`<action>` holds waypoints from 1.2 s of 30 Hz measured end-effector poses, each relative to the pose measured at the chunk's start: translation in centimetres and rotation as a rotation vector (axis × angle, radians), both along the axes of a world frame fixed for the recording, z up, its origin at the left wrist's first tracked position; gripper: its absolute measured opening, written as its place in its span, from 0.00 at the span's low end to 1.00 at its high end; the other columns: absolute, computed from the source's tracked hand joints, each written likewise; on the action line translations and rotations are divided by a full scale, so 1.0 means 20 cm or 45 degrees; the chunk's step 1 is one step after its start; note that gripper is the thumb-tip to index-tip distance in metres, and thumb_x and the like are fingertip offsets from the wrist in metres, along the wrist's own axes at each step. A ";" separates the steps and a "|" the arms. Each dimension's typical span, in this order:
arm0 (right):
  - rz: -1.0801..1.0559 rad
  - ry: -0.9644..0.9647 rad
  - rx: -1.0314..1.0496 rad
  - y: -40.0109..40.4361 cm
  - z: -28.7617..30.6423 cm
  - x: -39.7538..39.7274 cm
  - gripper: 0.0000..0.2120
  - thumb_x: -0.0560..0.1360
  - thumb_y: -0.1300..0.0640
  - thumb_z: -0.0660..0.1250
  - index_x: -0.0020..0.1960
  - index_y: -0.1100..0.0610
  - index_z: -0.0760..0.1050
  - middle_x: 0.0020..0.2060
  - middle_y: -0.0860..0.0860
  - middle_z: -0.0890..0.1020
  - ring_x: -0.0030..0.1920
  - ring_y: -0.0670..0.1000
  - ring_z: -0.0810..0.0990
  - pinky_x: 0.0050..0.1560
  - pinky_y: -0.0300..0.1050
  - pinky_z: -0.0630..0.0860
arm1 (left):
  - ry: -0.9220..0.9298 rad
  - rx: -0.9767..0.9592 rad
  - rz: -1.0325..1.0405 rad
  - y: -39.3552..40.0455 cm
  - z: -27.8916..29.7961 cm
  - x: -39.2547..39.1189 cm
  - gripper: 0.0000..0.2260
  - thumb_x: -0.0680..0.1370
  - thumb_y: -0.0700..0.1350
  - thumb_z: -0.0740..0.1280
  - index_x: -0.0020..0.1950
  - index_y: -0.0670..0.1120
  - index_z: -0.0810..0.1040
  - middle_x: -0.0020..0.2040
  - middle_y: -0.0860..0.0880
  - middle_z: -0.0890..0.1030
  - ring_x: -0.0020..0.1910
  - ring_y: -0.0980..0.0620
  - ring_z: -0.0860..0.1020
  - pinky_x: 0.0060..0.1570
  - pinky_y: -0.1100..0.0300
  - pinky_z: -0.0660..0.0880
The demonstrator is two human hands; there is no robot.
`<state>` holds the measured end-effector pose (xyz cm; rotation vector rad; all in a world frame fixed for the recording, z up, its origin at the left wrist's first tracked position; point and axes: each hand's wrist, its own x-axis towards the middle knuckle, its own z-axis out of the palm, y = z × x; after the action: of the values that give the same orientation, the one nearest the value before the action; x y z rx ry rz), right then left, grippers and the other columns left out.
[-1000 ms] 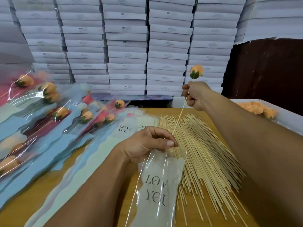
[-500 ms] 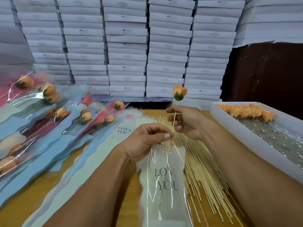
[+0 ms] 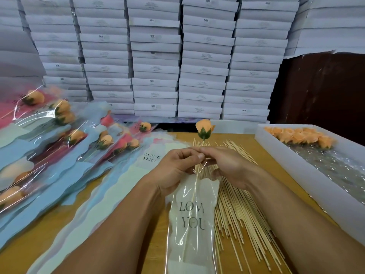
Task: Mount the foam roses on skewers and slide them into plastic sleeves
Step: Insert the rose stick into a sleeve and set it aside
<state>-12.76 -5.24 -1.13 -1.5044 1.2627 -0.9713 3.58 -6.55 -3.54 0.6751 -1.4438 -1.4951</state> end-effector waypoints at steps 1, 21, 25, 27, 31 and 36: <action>0.008 -0.003 0.006 0.00 0.00 0.00 0.15 0.83 0.45 0.60 0.55 0.44 0.85 0.52 0.46 0.85 0.58 0.56 0.80 0.44 0.47 0.73 | 0.002 -0.004 0.001 0.00 0.00 0.00 0.13 0.73 0.43 0.70 0.50 0.33 0.80 0.45 0.37 0.80 0.43 0.40 0.74 0.43 0.54 0.76; -0.229 -0.565 -0.002 -0.03 -0.01 -0.11 0.04 0.80 0.54 0.68 0.54 0.52 0.79 0.45 0.55 0.87 0.37 0.50 0.81 0.34 0.43 0.73 | -0.236 -0.053 -0.118 0.00 -0.03 -0.02 0.18 0.73 0.58 0.72 0.45 0.42 0.83 0.42 0.39 0.74 0.39 0.41 0.68 0.42 0.57 0.68; -0.200 -0.395 0.044 -0.03 -0.02 -0.11 0.09 0.80 0.55 0.68 0.59 0.53 0.76 0.40 0.54 0.86 0.36 0.50 0.80 0.35 0.44 0.72 | -0.220 -0.127 0.149 -0.01 -0.02 -0.04 0.26 0.69 0.68 0.68 0.50 0.46 0.76 0.33 0.56 0.78 0.33 0.57 0.75 0.38 0.66 0.73; -0.142 -0.274 0.026 -0.02 -0.02 -0.11 0.10 0.80 0.54 0.67 0.61 0.49 0.76 0.41 0.54 0.87 0.39 0.51 0.81 0.39 0.47 0.73 | -0.189 -0.128 0.214 -0.02 -0.03 -0.04 0.28 0.70 0.68 0.67 0.55 0.45 0.74 0.35 0.53 0.80 0.36 0.54 0.77 0.41 0.61 0.74; 0.017 -0.098 -0.003 -0.01 -0.02 -0.09 0.08 0.81 0.52 0.65 0.59 0.45 0.78 0.43 0.52 0.87 0.41 0.50 0.81 0.41 0.48 0.74 | -0.135 -0.141 0.351 -0.03 -0.02 -0.04 0.28 0.72 0.67 0.67 0.56 0.44 0.73 0.38 0.49 0.82 0.38 0.52 0.78 0.43 0.60 0.75; 0.023 0.080 -0.134 0.01 -0.03 -0.06 0.14 0.84 0.44 0.59 0.54 0.47 0.81 0.48 0.52 0.86 0.49 0.52 0.81 0.47 0.49 0.74 | -0.103 -0.158 0.499 -0.03 -0.02 -0.05 0.25 0.69 0.67 0.65 0.51 0.46 0.75 0.33 0.53 0.81 0.31 0.57 0.77 0.33 0.68 0.73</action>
<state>-13.91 -5.13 -1.76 -1.6365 1.2563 -0.9988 2.66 -7.24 -3.85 0.8913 -1.3577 -1.0772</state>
